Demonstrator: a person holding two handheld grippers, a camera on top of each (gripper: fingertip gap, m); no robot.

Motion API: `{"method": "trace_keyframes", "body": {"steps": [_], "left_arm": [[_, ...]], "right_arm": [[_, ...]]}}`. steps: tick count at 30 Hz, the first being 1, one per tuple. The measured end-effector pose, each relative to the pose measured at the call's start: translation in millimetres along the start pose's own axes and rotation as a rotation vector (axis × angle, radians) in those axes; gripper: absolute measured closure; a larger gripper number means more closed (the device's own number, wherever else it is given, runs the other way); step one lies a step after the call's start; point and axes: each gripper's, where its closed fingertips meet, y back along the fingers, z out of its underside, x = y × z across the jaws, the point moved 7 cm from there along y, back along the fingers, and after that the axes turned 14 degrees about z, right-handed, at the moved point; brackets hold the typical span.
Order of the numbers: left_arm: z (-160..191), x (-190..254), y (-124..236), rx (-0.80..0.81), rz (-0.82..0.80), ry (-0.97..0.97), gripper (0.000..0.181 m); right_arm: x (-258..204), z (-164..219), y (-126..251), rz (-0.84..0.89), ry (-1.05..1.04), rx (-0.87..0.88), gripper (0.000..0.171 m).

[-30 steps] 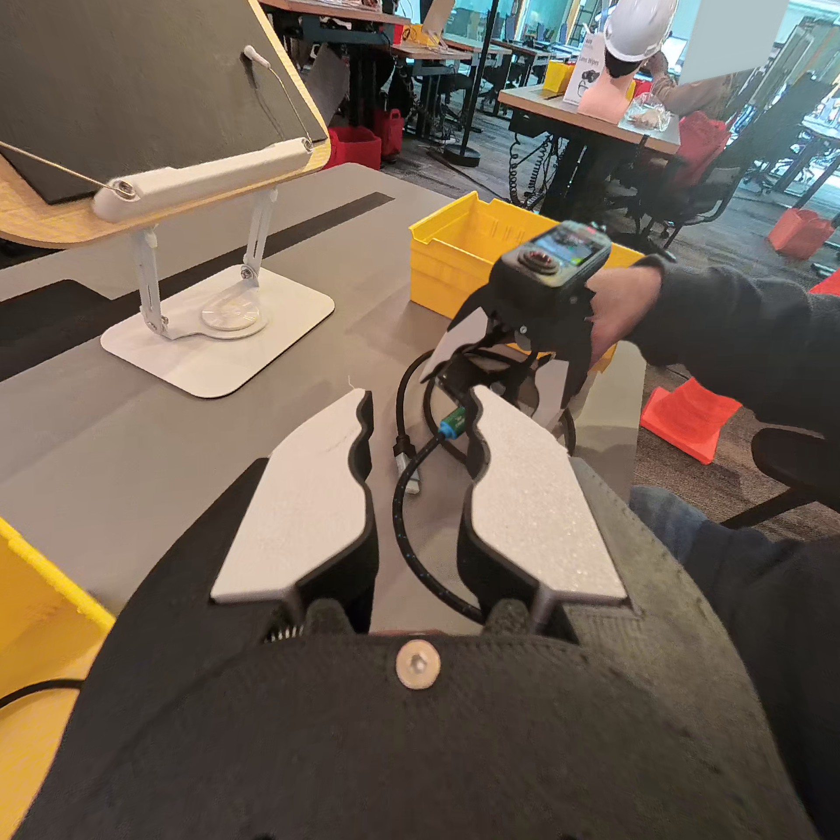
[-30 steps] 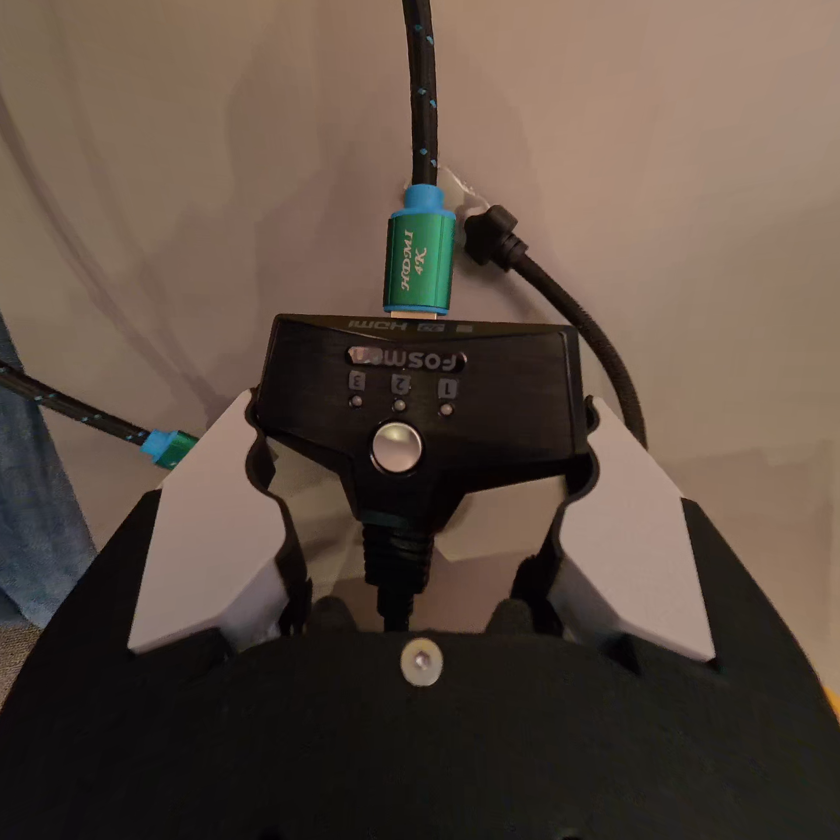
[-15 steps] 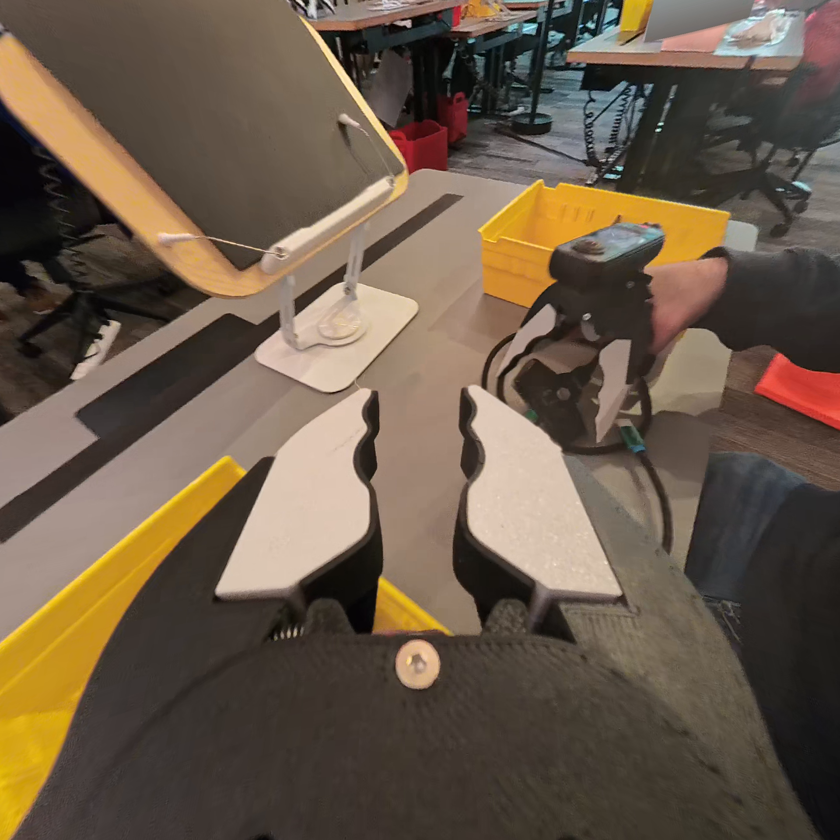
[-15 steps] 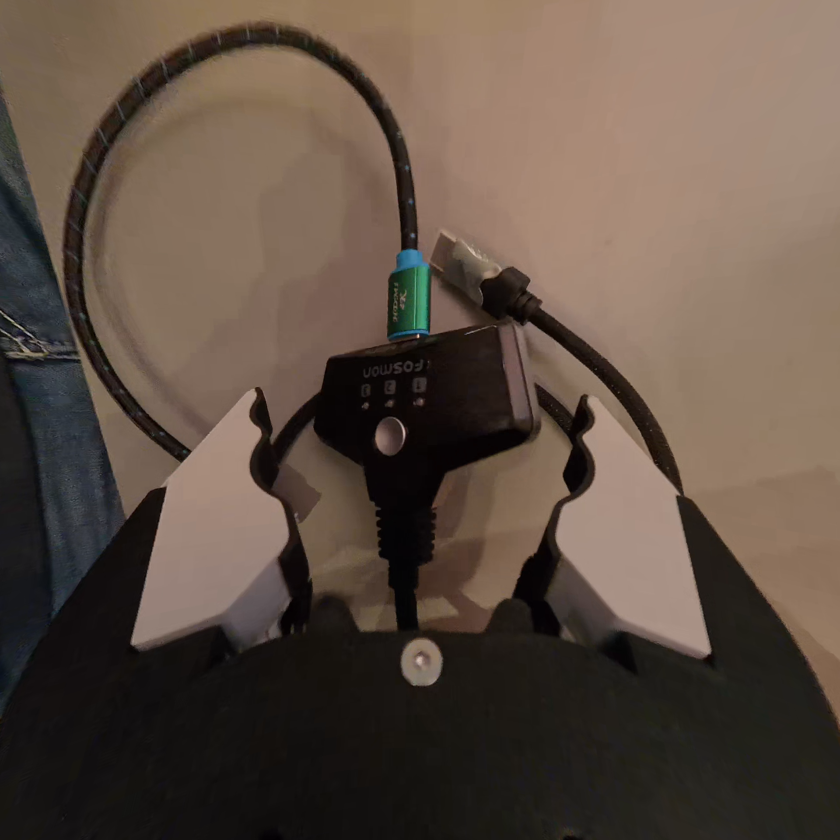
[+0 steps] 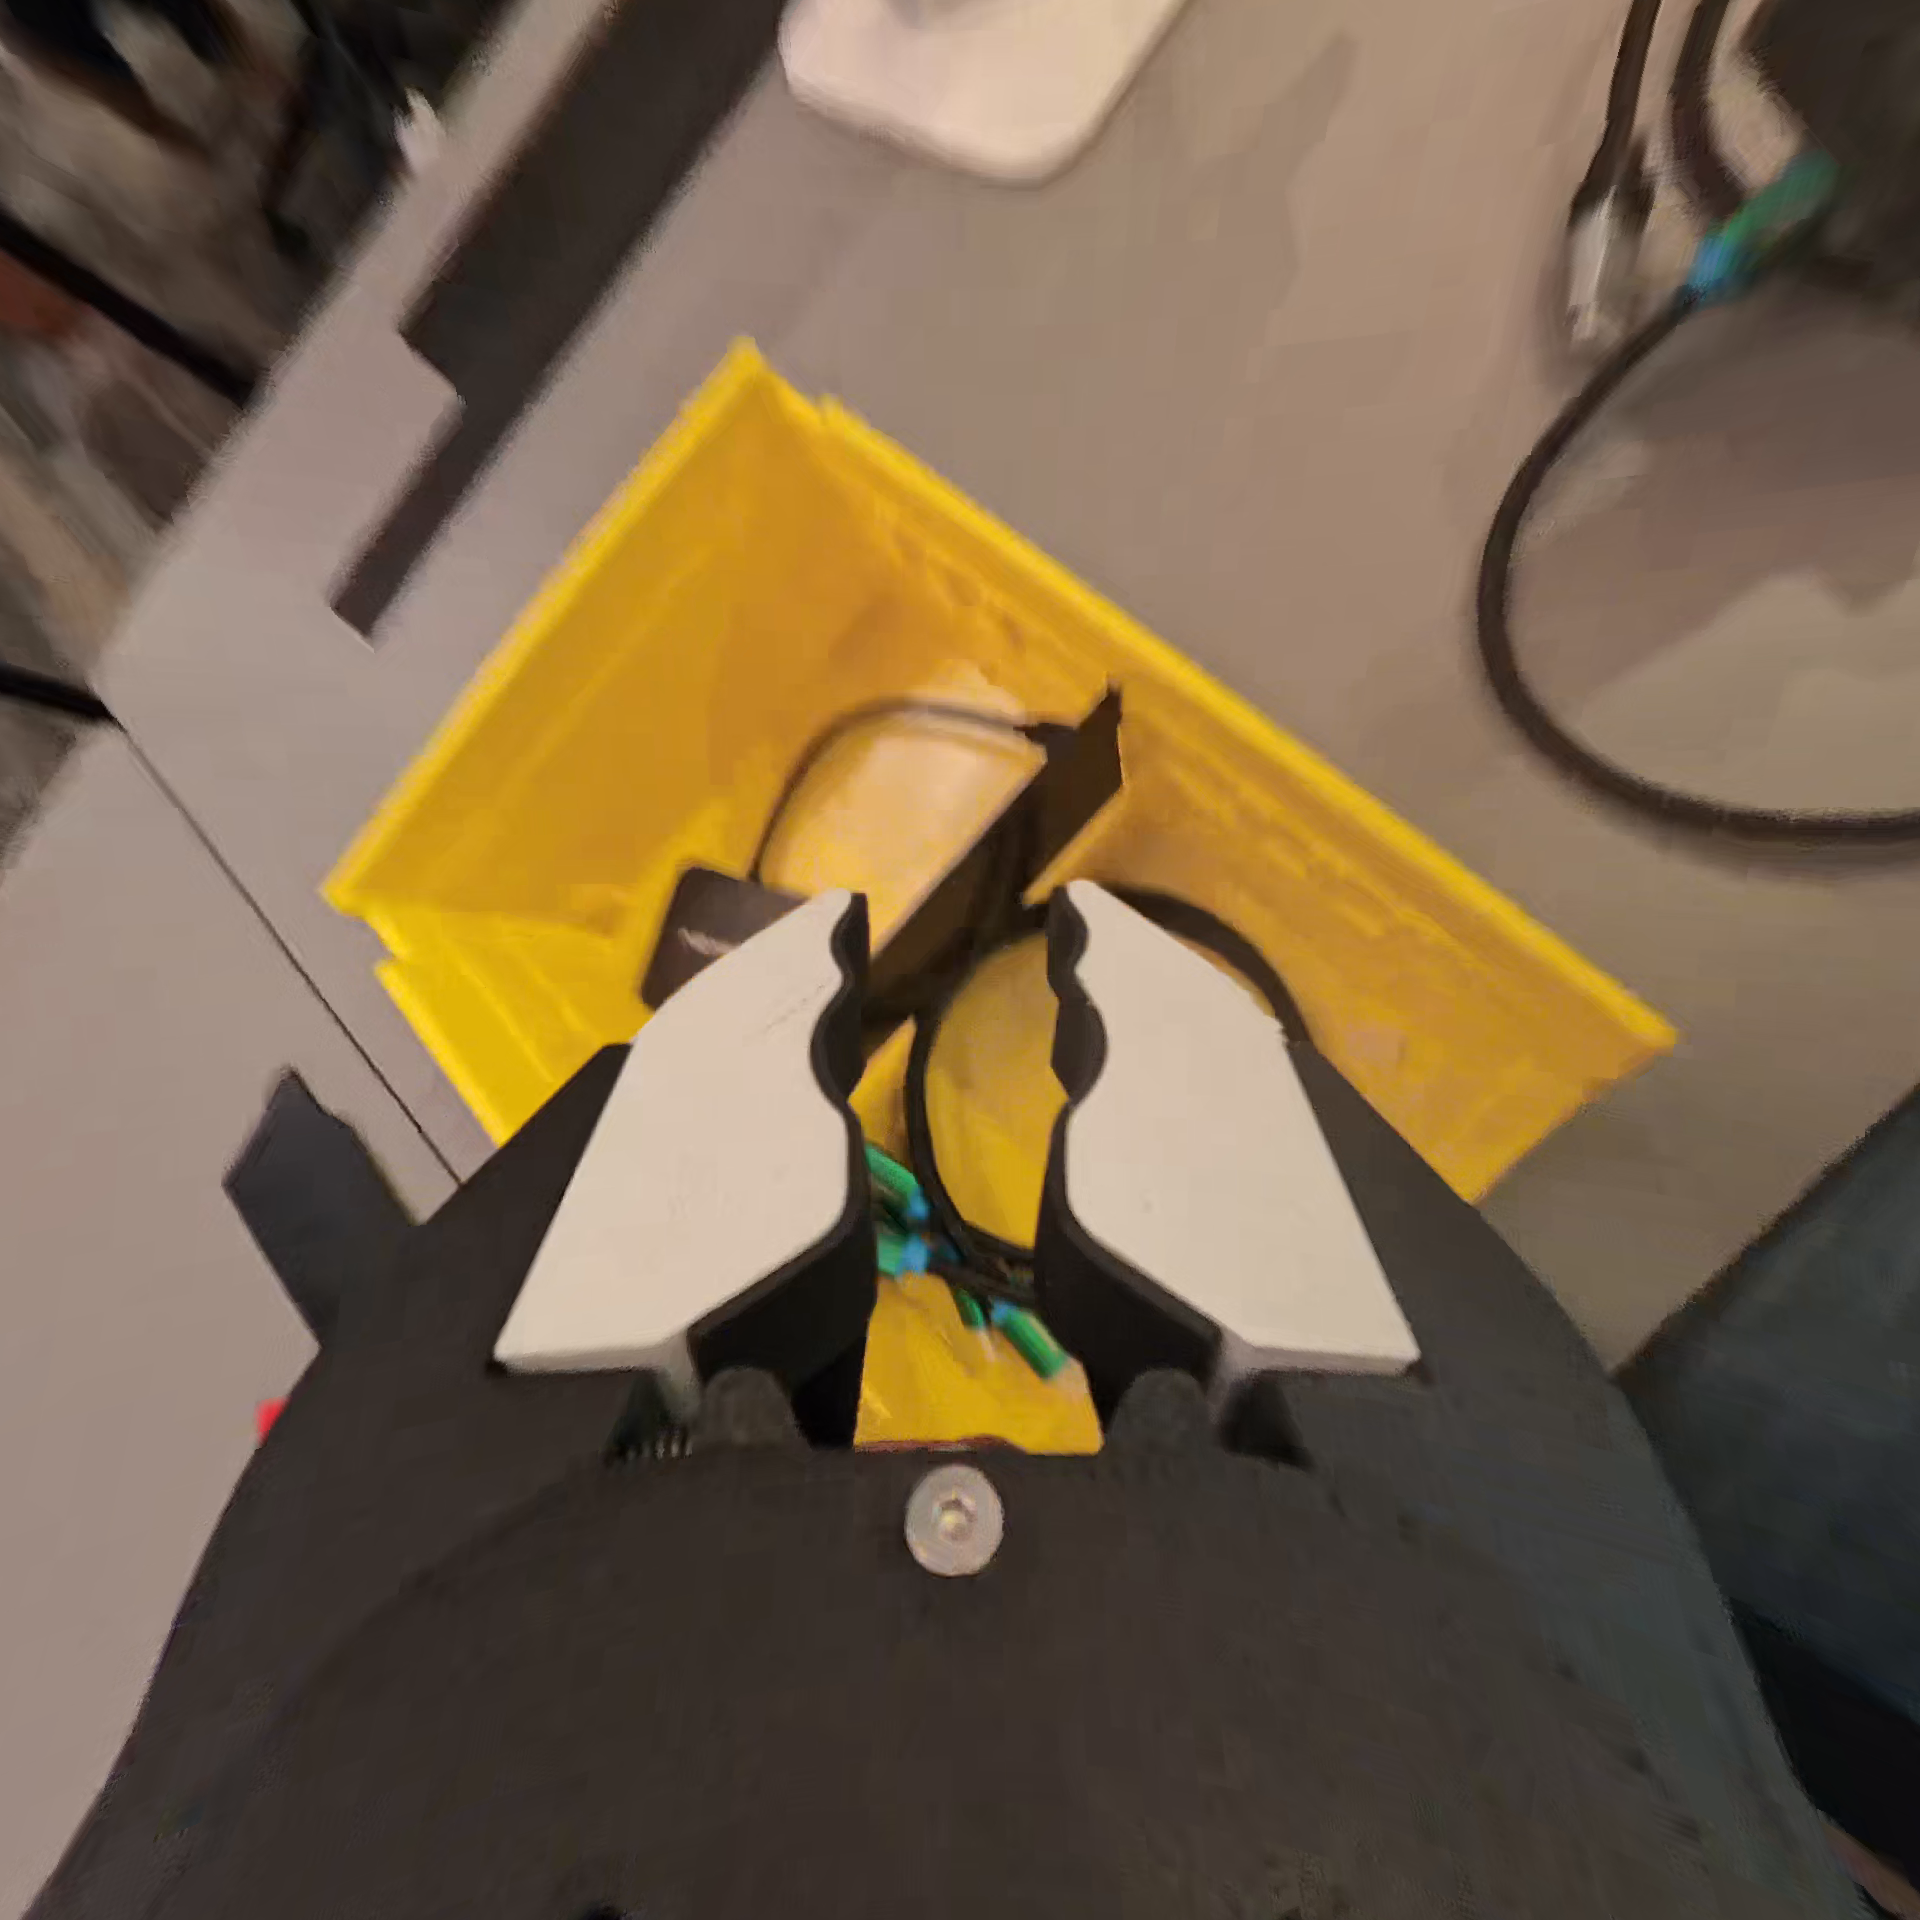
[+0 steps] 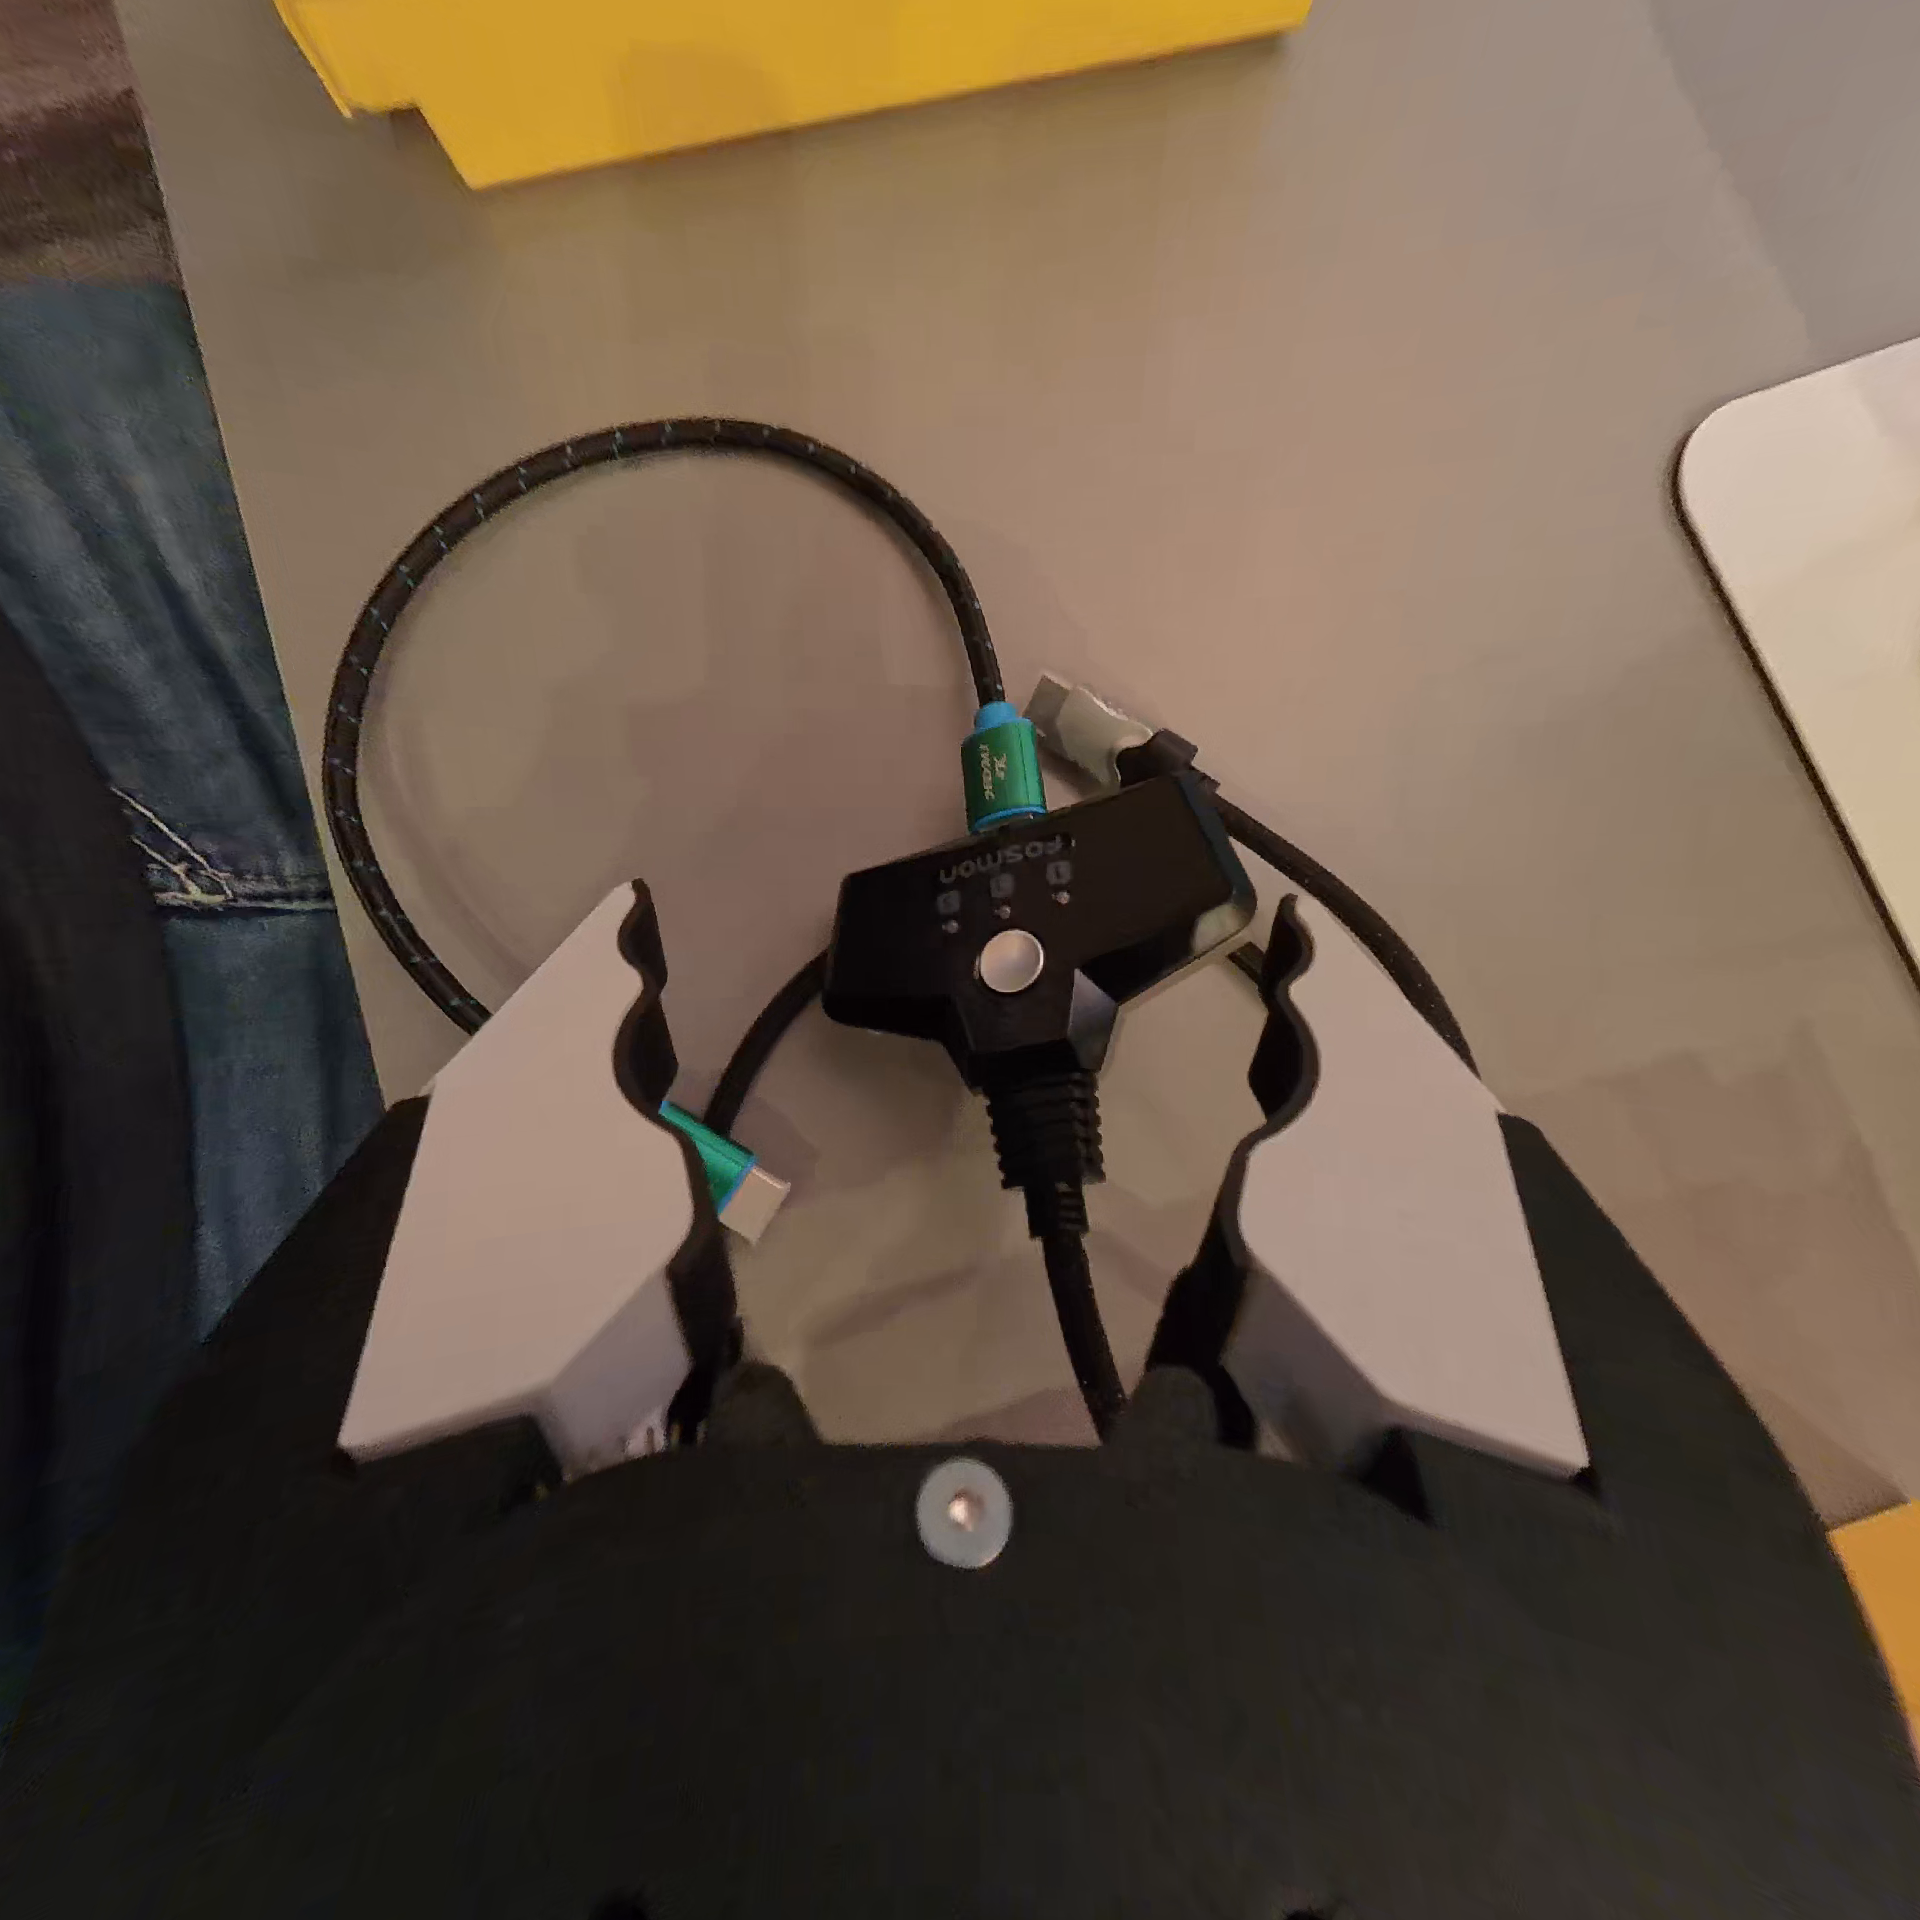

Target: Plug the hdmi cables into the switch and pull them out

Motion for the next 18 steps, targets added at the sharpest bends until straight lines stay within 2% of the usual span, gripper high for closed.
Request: {"method": "trace_keyframes", "body": {"steps": [5, 8, 13, 18], "left_arm": [[45, -6, -36, -0.215, 0.028, 0.105, 0.154], [60, -14, -56, -0.329, -0.011, 0.134, 0.15], [76, -25, -82, -0.437, -0.05, 0.166, 0.155], [84, -30, -89, -0.471, -0.081, 0.158, 0.173]], "right_arm": [[-8, -5, 8, 0.013, -0.002, 0.051, 0.064], [-11, -6, 7, 0.006, 0.002, 0.057, 0.064], [-14, -7, 7, -0.001, 0.011, 0.067, 0.065], [-15, -8, 9, -0.009, 0.005, 0.089, 0.066]]}}
